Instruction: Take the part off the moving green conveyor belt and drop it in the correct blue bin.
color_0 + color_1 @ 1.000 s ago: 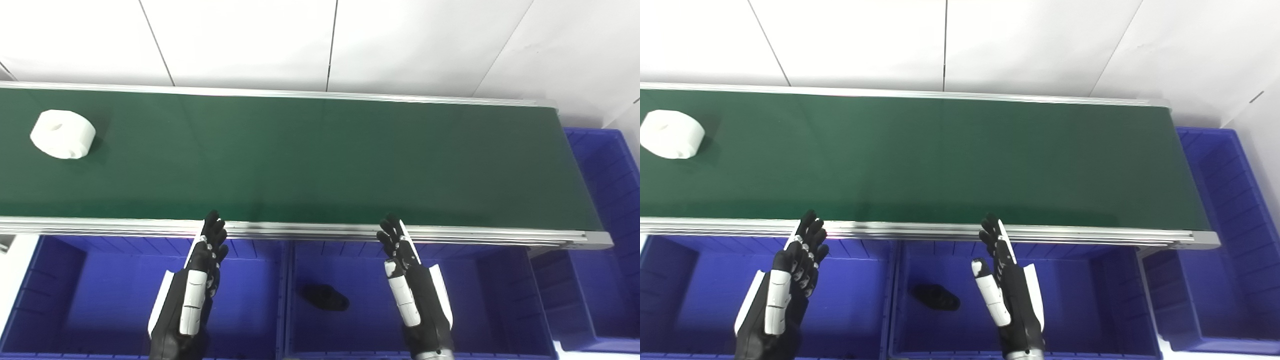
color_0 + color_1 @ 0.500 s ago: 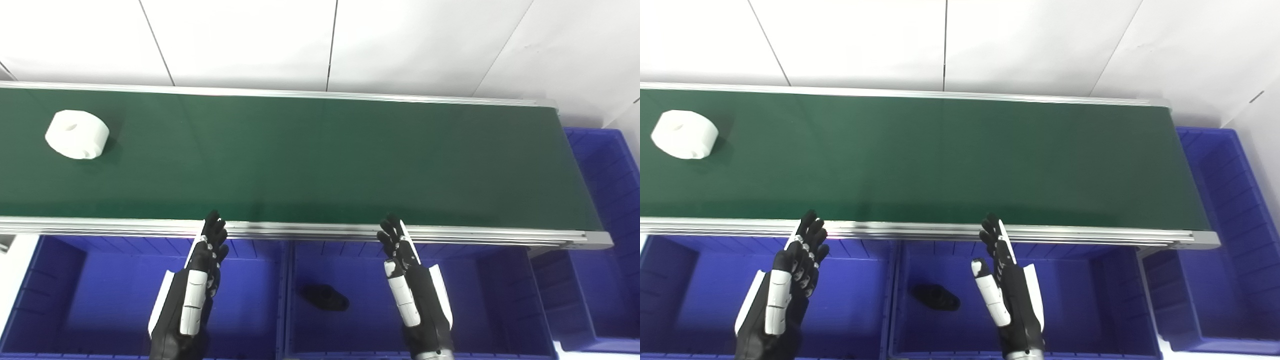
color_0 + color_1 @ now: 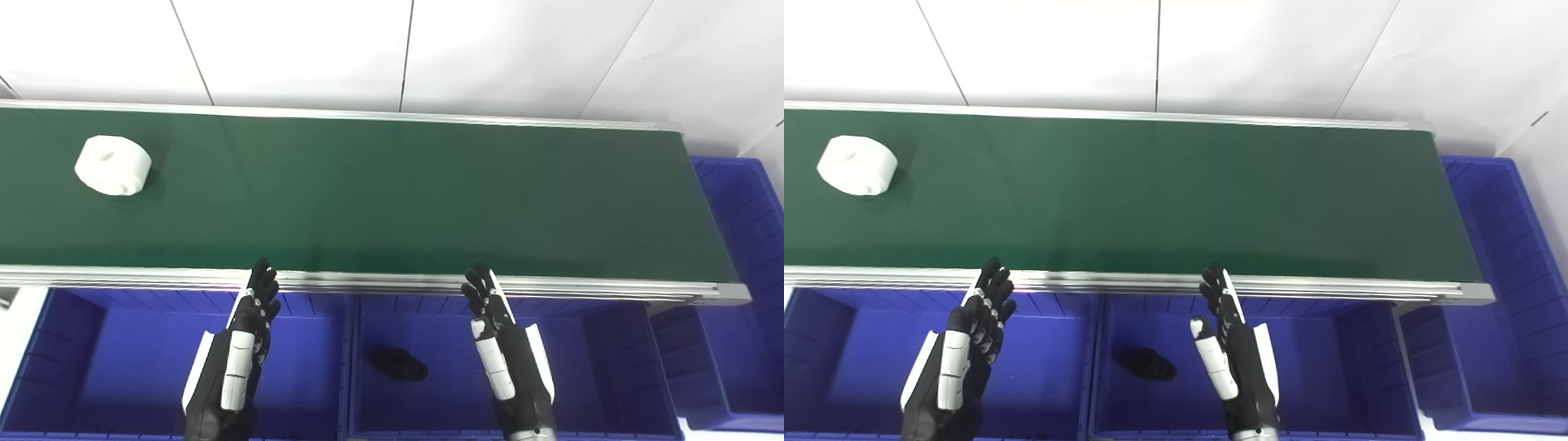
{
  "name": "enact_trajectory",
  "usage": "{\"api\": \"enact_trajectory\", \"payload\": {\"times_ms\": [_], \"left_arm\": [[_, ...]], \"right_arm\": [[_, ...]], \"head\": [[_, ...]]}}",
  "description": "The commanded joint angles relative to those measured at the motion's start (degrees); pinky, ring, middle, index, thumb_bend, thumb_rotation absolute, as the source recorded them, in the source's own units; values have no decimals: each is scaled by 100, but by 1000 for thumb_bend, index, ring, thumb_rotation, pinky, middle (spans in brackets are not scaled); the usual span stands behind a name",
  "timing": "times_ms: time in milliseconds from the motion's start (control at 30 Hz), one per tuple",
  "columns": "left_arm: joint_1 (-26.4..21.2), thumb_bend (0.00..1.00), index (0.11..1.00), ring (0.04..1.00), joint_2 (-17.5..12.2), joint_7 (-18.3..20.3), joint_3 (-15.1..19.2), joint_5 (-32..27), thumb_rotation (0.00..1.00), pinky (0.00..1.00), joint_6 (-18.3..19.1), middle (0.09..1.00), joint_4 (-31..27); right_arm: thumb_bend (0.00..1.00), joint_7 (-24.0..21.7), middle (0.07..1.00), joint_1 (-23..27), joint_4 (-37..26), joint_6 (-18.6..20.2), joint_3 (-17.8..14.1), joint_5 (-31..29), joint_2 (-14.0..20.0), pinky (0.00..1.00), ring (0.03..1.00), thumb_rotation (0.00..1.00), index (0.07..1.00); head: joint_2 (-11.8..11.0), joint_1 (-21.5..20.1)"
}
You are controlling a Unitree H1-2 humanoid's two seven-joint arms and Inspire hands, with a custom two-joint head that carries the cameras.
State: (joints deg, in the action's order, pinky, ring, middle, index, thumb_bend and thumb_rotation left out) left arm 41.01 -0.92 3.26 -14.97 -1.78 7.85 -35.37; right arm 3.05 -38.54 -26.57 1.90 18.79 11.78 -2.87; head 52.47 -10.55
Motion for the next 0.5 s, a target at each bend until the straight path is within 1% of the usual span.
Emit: {"api": "enact_trajectory", "payload": {"times_ms": [0,33,67,100,133,167,233,300,333,367,400,433,467], "left_arm": [[32,580,1000,1000,-6,16,-47,76,998,1000,-158,1000,-104],[49,580,1000,1000,-4,17,-56,89,1000,1000,-228,1000,-45],[62,581,1000,1000,0,17,-62,98,1000,1000,-280,1000,-3],[79,581,1000,1000,30,1,-74,109,1000,1000,-368,1000,86],[91,576,1000,1000,52,-11,-83,116,1000,1000,-428,1000,147],[84,565,1000,1000,81,-35,-104,178,1000,1000,-577,1000,291],[52,556,1000,1000,134,-80,-153,332,1000,1000,-817,1000,562],[15,571,1000,1000,179,-112,-209,431,1000,1000,-986,1000,792],[-10,577,1000,1000,208,-138,-242,507,1000,1000,-1082,1000,930],[-27,599,1000,1000,226,-160,-264,561,993,1000,-1153,1000,1022],[-50,607,1000,1000,240,-166,-285,591,990,1000,-1233,1000,1117],[-68,573,1000,1000,255,-170,-300,613,979,1000,-1296,1000,1192],[-91,550,1000,1000,282,-172,-318,621,974,1000,-1354,1000,1273]], "right_arm": [[720,-25,955,-49,-162,-31,50,-39,-80,974,944,934,980],[717,-18,956,-51,-97,-123,40,-34,-49,973,944,935,981],[714,-11,955,-52,-48,-194,33,-29,-27,969,943,939,981],[712,-14,955,-51,49,-291,9,-96,-1,966,942,942,981],[721,-16,958,-51,114,-353,-8,-148,15,970,952,927,979],[726,-21,961,-40,233,-455,-47,-237,45,976,957,922,980],[730,-28,965,-18,426,-608,-127,-377,102,982,961,919,983],[725,-41,974,20,598,-747,-205,-481,161,994,963,924,991],[724,-60,976,59,714,-844,-258,-556,206,996,963,925,993],[704,-75,983,85,793,-918,-294,-608,235,999,969,929,998],[698,-104,985,114,879,-999,-328,-668,274,1000,971,930,999],[673,-125,994,139,945,-1060,-355,-715,305,1000,979,939,1000],[664,-161,998,164,998,-1067,-383,-768,351,1000,985,948,1000]], "head": [[-63,43],[-205,155],[-205,155],[-397,319],[-397,319],[-647,567],[-864,792],[-1078,992],[-1249,1161],[-1249,1161],[-1349,1252],[-1390,1294],[-1513,1395]]}}
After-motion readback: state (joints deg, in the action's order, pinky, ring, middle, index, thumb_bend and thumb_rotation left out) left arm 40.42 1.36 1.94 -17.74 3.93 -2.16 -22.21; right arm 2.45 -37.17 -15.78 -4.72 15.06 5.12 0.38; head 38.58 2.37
